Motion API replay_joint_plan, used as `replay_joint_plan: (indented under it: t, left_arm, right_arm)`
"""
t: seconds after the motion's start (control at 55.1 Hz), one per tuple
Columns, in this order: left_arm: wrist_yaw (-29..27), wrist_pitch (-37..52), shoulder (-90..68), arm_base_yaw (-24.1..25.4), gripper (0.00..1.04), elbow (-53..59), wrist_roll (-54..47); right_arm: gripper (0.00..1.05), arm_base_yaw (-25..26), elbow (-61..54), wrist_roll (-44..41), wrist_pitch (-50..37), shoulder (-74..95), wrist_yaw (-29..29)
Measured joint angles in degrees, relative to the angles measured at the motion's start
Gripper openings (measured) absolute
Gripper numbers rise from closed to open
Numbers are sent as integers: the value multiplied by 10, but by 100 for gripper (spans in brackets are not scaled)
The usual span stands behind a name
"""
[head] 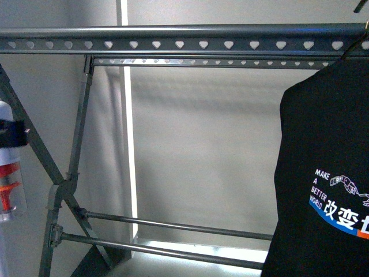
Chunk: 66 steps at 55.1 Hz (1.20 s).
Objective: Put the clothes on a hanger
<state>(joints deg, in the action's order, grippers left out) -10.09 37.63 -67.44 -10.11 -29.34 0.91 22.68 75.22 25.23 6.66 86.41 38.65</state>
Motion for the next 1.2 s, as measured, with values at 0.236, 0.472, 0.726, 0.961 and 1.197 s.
replay_joint_plan:
  t: [0.236,0.472,0.726,0.961,1.197]
  left_arm:
    - [41,29,104,39,4,134,-6]
    - [92,19,181,78,4,198,-6]
    - [99,-35,285,100,4,248,-6]
    - [99,-70,363,100,4,283,-7]
    - [99,-139,436,100,4,283,-8]
  right_arm:
    - [6,-51,-52,-44,-18,9,-76]
    - [16,-72,-157,-61,-99,-4,-137]
    - [77,-99,-369,-163,-434,-204,-305]
    - [72,-222,-537,-246,-162,-586,-377]
    - [30,-225,-621,-250,-146,-647,-386]
